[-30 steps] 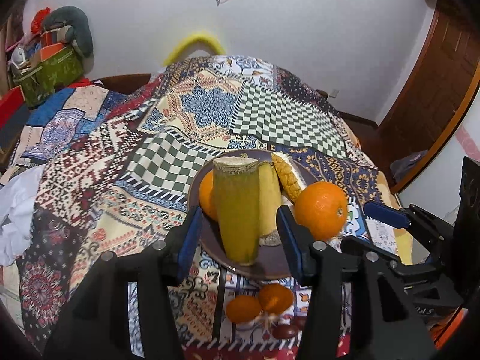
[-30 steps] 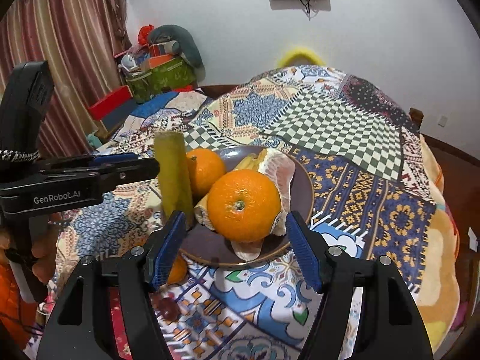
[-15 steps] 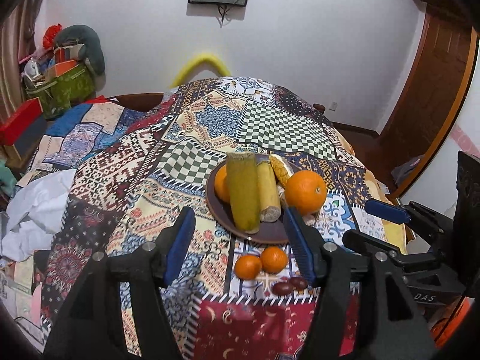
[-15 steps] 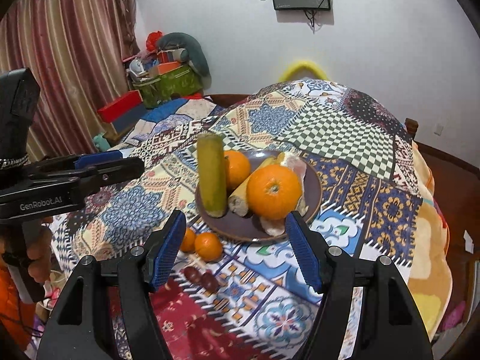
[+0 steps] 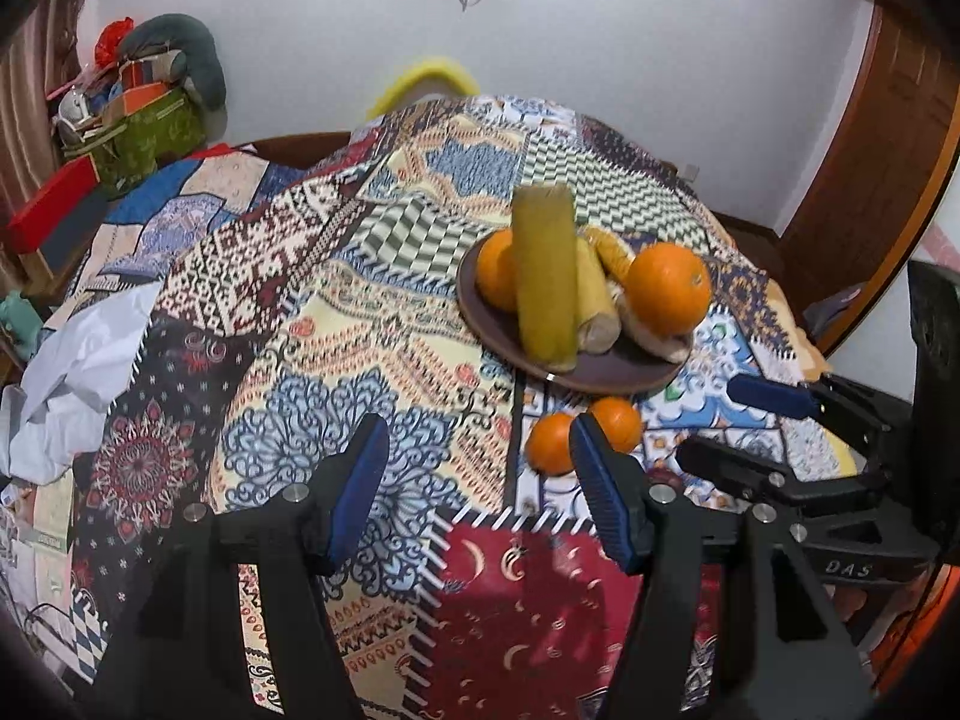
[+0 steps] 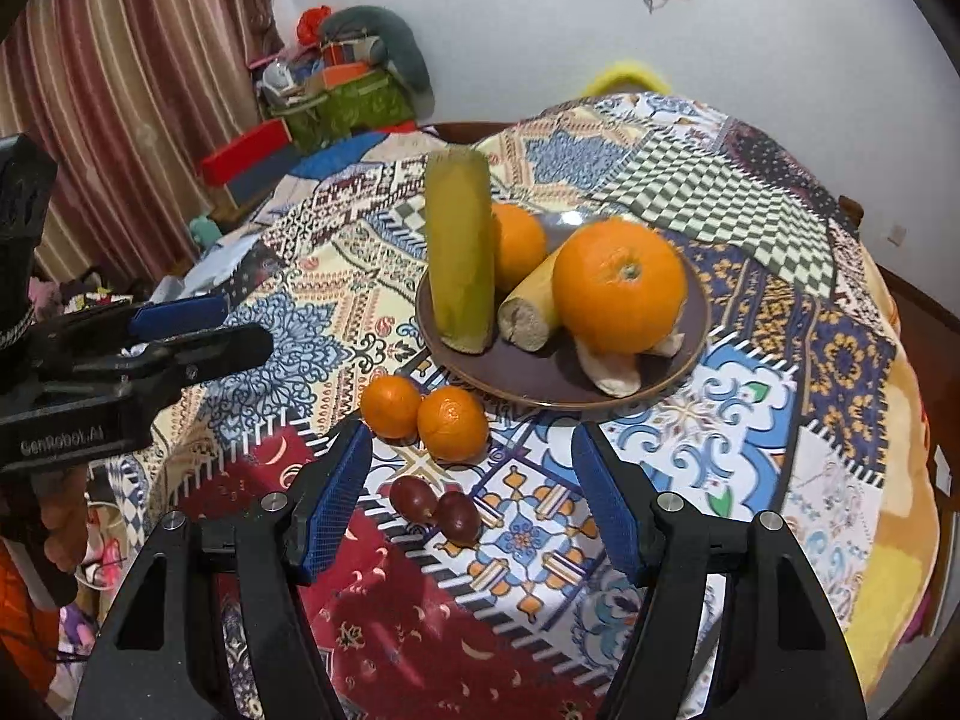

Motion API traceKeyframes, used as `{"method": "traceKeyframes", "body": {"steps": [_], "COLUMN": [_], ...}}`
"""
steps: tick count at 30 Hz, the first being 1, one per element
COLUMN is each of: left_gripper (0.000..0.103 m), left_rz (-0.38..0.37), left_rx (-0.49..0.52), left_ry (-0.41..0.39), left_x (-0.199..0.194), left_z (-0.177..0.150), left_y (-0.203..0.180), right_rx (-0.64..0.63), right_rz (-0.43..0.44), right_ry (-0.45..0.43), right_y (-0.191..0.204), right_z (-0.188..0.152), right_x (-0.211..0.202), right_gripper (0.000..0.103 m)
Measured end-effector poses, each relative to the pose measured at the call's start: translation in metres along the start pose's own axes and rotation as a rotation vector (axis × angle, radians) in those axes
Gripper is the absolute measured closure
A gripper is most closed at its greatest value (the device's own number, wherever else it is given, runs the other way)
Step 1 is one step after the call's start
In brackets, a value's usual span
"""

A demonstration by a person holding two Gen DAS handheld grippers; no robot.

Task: Organize fruits
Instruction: 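Open both tools and withdraw them from the plate, then grasp a small mandarin with the left tool while the right tool grasps another mandarin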

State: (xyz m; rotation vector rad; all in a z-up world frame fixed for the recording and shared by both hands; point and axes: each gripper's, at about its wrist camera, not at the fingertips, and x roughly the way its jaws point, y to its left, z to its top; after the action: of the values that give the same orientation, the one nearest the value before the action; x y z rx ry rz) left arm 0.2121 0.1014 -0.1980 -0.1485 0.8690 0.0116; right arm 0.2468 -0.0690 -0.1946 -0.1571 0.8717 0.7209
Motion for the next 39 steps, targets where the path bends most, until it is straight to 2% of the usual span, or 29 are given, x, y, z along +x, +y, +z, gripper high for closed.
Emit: {"method": "traceKeyframes", "body": {"steps": [5,7,11,15,16,25,31,39], "left_gripper": [0.041,0.041,0.041,0.041,0.041,0.041,0.041,0.057], "left_rz": [0.001,0.001,0.000,-0.009,-0.012,-0.041,-0.065,-0.078], "left_rx": [-0.004,0.002,0.009,0.008,0.007,0.020,0.045,0.067], "left_ry": [0.021,0.029,0.041,0.058,0.063,0.083,0.095,0.135], "left_x": [0.009,0.012,0.016,0.023,0.026,0.036,0.047,0.070], "left_z": [-0.010,-0.013,-0.016,-0.017,-0.018,-0.014,-0.009,-0.003], "left_y": [0.008,0.009,0.011,0.010,0.009,-0.008,-0.024,-0.039], "right_rx": [-0.020,-0.027,-0.028,-0.035,-0.037,-0.002,0.006,0.062], "right_rz": [0.027,0.036,0.044,0.032,0.025,0.041,0.014,-0.018], "right_ry": [0.048,0.064,0.090,0.088,0.086,0.046,0.004,-0.019], "right_y": [0.006,0.009,0.010,0.009,0.008,-0.003,-0.015,-0.043], "right_z": [-0.001,-0.001,-0.001,0.000,0.000,-0.002,-0.006,-0.016], "right_x": [0.022,0.028,0.039,0.043,0.043,0.026,0.006,-0.014], "right_gripper": [0.039,0.050,0.063,0.069,0.073,0.075,0.075,0.075]}}
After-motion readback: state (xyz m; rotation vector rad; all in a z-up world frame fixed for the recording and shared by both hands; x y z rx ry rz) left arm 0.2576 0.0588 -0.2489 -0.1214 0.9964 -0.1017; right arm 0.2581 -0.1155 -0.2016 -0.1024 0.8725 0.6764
